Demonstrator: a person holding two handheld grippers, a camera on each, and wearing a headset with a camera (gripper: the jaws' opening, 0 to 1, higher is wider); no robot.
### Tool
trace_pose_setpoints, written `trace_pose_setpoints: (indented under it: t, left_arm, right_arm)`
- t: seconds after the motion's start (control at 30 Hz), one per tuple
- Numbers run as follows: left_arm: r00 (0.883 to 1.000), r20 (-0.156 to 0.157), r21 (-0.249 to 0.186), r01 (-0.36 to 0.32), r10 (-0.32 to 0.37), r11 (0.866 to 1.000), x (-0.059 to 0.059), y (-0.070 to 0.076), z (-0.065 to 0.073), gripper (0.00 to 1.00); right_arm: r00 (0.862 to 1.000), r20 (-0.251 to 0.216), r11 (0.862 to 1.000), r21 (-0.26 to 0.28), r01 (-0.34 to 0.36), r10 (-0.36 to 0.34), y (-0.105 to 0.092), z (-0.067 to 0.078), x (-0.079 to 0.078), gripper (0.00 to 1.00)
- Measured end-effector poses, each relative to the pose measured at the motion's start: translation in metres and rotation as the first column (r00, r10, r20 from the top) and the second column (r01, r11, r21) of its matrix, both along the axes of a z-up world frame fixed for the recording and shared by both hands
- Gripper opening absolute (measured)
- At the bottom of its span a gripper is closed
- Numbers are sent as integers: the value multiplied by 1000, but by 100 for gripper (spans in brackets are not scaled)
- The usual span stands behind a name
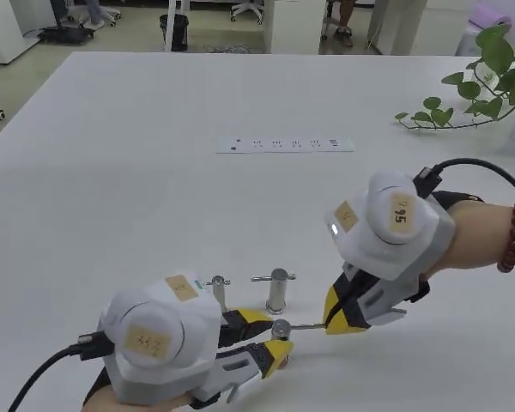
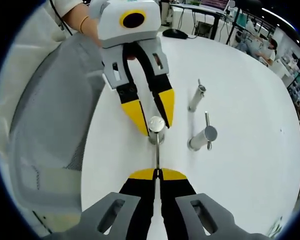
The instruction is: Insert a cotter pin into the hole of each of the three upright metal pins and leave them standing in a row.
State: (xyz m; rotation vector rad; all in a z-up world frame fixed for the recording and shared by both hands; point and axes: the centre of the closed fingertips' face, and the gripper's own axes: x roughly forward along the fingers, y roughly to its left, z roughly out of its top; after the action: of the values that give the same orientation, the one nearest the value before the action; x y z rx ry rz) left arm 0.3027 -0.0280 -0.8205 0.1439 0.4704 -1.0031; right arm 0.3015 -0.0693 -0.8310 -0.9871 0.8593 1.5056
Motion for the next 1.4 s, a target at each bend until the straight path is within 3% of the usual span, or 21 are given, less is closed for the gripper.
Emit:
trace_pose_setpoints:
  t: [0.73,1.03,1.17,1.4]
  left_arm:
    - [1000,1,1,23,-23,1000,-1,-2,-1,12]
    - [1000,2,0,26,-26,1000,-2,-2,-1,12]
    - [1000,3,0,28,-28,1000,-1,-2,-1,11]
    - [1000,3,0,29,-29,1000,-1,-2,-1,11]
  right_arm:
    - [999,16,999,-8,-51,52,7,4,1,3]
    - [998,14,998,4,-55,55,9,5,0,3]
    - [999,-2,998,45,-43,43,18,11,-3,4]
    - [998,4,997,45,-60,60,24,10,-4,4]
